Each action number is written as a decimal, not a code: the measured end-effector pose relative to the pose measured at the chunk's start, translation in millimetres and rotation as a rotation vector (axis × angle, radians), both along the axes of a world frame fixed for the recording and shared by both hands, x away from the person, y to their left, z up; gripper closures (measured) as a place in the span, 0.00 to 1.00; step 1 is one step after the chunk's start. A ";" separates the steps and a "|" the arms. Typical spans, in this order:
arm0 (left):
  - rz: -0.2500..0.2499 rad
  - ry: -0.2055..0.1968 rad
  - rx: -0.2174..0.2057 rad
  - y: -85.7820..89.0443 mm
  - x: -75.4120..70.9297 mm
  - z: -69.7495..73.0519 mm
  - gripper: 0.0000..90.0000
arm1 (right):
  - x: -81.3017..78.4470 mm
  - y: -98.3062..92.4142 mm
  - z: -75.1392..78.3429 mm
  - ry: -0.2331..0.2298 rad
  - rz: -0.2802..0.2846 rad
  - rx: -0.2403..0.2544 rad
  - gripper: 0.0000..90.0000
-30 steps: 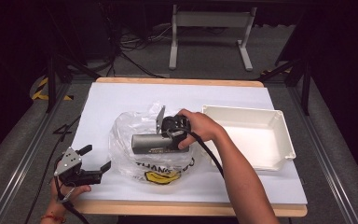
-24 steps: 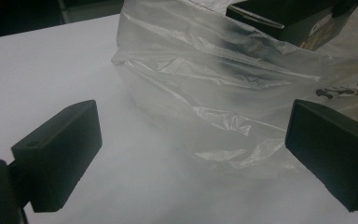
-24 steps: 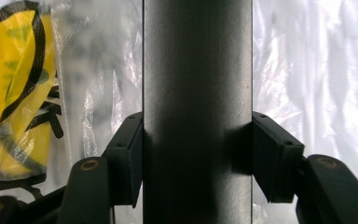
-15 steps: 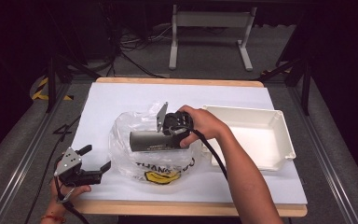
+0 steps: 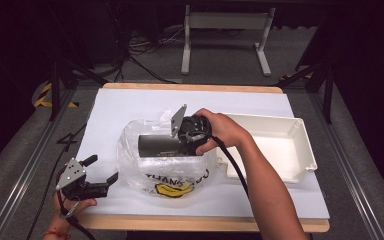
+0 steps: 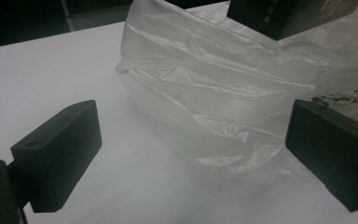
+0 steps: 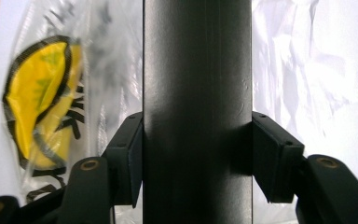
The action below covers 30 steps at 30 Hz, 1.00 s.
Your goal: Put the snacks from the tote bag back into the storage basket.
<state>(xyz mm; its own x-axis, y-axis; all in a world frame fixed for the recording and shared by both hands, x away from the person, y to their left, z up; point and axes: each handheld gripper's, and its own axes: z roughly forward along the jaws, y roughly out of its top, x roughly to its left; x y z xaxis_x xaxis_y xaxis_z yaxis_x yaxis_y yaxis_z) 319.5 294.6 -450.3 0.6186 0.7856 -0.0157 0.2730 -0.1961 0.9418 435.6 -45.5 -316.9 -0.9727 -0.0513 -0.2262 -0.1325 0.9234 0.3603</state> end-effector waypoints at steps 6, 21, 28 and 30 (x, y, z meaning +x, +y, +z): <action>-0.002 0.006 0.005 1.2 0.2 0.2 0.05 | -3.9 -1.6 4.1 -0.019 0.008 -0.024 0.48; -0.006 0.009 0.012 -0.6 0.5 -0.8 0.05 | -11.4 -34.7 28.3 -0.028 -0.012 -0.019 0.48; -0.002 0.012 0.012 0.4 0.9 -1.4 0.05 | -14.0 -61.7 37.3 -0.036 -0.036 -0.024 0.48; -0.002 0.012 0.010 0.7 1.0 -1.4 0.05 | -14.4 -72.0 39.2 -0.034 -0.054 -0.031 0.48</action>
<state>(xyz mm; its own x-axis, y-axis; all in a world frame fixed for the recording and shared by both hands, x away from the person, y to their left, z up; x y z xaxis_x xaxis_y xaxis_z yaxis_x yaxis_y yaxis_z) 320.5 295.4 -451.8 0.6197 0.7847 -0.0154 0.2843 -0.2061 0.9363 421.2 -117.5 -277.7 -0.9661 -0.0065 -0.2579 -0.0937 0.9403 0.3273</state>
